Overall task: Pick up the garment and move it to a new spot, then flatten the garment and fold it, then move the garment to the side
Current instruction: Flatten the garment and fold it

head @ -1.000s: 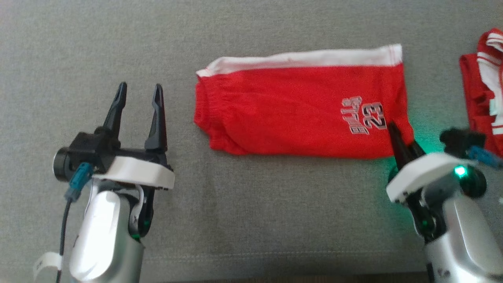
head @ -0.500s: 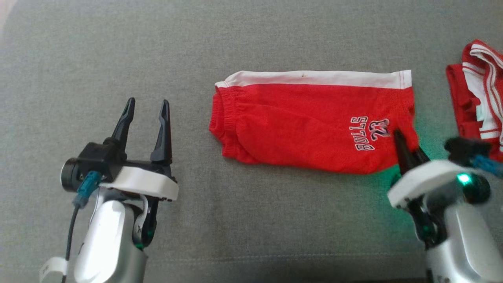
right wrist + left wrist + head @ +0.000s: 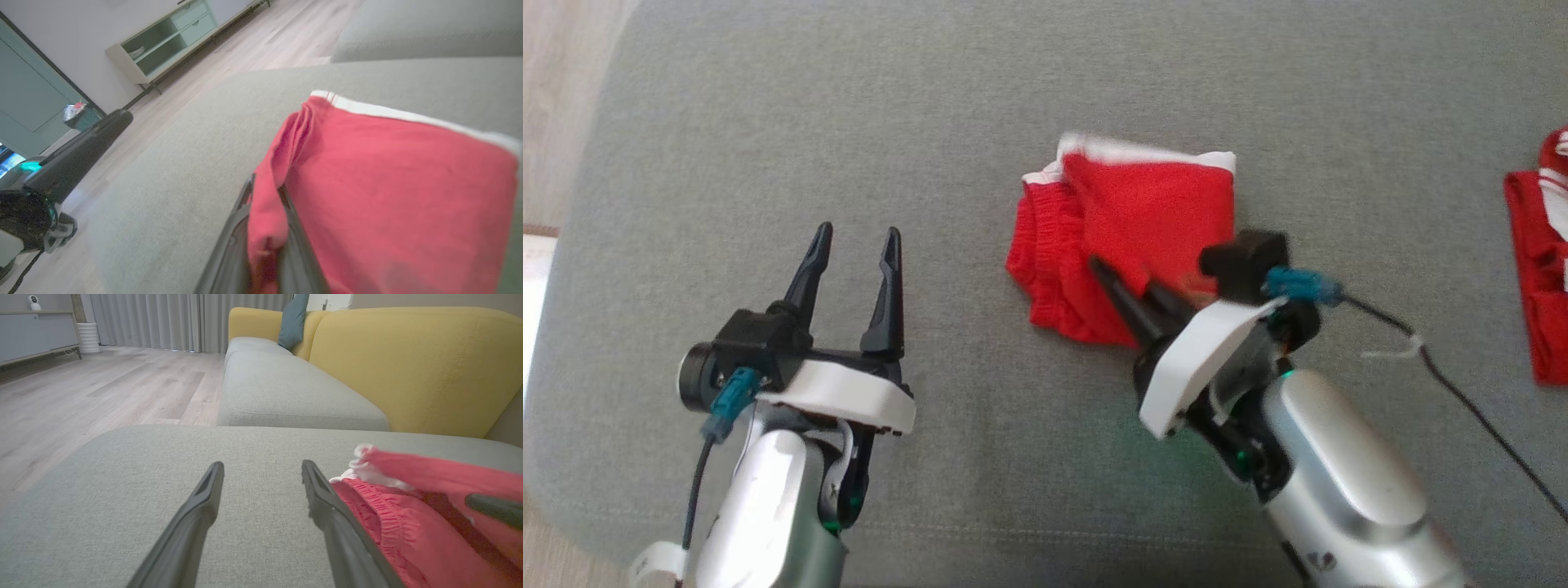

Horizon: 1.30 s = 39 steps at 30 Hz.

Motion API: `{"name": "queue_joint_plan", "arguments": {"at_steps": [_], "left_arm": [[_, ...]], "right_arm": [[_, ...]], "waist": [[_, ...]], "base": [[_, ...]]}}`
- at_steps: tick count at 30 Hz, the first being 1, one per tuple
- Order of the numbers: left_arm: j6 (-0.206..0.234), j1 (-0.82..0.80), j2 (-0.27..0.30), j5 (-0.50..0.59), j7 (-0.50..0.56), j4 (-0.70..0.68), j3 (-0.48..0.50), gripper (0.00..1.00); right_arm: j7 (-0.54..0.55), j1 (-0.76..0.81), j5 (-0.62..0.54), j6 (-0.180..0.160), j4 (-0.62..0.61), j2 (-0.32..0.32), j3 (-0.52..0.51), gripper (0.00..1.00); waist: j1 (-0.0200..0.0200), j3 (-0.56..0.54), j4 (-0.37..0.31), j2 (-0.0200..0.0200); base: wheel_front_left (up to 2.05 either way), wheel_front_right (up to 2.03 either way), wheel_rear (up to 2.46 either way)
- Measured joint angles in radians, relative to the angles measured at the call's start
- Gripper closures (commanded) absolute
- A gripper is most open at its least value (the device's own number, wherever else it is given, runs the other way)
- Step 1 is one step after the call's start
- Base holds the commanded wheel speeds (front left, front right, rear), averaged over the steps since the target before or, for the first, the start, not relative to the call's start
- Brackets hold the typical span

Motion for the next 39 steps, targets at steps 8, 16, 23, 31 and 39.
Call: {"name": "queue_joint_plan", "arguments": {"at_steps": [8, 16, 23, 31, 39], "left_arm": [[0.009, 0.0, 0.0, -0.01, 0.0, 0.003, -0.011, 0.0], [0.009, 0.0, 0.0, -0.01, 0.0, 0.004, -0.012, 0.0], [0.013, 0.0, 0.0, -0.008, 0.0, 0.005, -0.007, 0.0], [0.014, 0.012, 0.002, 0.013, 0.0, -0.007, 0.021, 0.0], [0.019, 0.053, 0.022, 0.022, 0.0, -0.016, 0.053, 0.0]], "right_arm": [[-0.092, -0.031, 0.097, 0.0, 0.14, -0.001, 0.131, 1.0], [-0.191, -0.081, 0.102, 0.0, 0.176, -0.001, 0.193, 0.0], [-0.351, -0.078, -0.007, 0.0, 0.134, 0.0, 0.097, 0.0], [-0.39, 0.053, -0.14, 0.0, 0.036, -0.012, -0.209, 0.0], [-0.337, 0.255, -0.228, 0.0, -0.115, -0.021, -0.46, 0.0]], "waist": [[0.0, 0.012, 0.031, 0.0], [0.0, 0.018, 0.021, 0.0], [0.0, 0.014, 0.0, 0.0], [0.0, -0.001, -0.038, 0.0], [0.0, -0.034, -0.082, 0.0]], "base": [[0.0, 0.0, 0.0], [0.0, 0.0, 0.0], [0.0, 0.0, 0.0], [0.0, 0.0, 0.0], [0.0, 0.0, 0.0]]}}
